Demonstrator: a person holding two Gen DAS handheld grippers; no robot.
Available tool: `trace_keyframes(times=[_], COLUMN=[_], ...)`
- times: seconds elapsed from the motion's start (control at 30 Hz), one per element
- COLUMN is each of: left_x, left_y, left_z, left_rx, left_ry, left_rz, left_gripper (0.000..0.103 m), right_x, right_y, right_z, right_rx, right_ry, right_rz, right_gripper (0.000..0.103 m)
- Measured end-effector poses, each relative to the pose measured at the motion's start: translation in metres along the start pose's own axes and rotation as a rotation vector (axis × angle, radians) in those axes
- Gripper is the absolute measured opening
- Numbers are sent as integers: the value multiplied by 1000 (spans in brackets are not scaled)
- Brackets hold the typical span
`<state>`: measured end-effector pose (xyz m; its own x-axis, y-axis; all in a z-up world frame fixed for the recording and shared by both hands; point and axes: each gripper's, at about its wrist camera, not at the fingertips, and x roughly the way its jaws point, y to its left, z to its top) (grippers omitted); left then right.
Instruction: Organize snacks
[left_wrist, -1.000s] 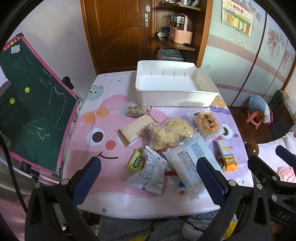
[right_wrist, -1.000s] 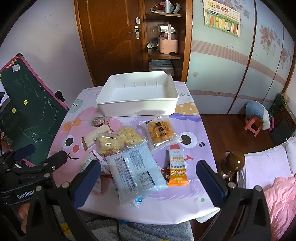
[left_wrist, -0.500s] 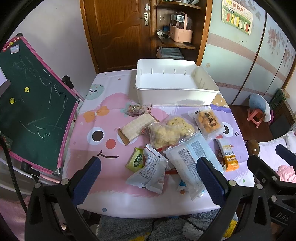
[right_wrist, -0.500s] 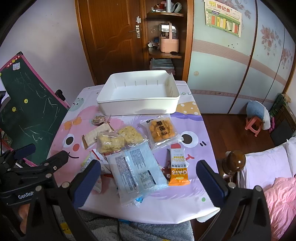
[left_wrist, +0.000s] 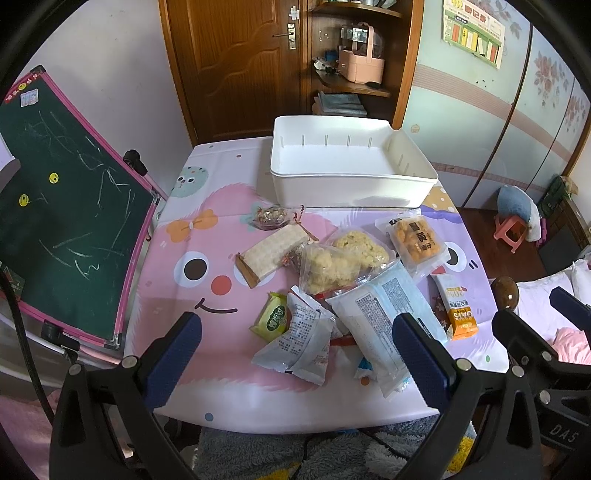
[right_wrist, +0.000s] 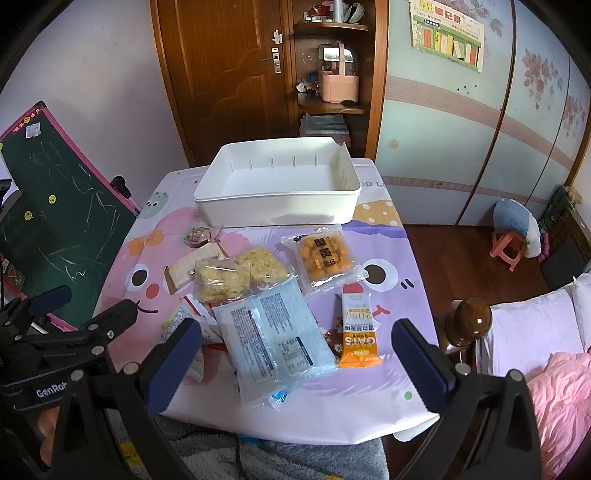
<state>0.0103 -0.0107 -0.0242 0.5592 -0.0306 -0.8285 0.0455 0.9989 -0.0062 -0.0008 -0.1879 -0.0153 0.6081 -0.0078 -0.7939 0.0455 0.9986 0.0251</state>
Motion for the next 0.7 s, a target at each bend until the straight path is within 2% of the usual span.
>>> trace_keyframes(times=[0.7], left_x=[0], left_y=[-1], left_z=[2], left_rx=[1], left_ry=[2], left_rz=[-1], left_gripper=[103], right_x=[-1], right_y=[6], right_z=[-2], right_rx=[-9], right_ry=[6], right_rz=[5], right_gripper=[103])
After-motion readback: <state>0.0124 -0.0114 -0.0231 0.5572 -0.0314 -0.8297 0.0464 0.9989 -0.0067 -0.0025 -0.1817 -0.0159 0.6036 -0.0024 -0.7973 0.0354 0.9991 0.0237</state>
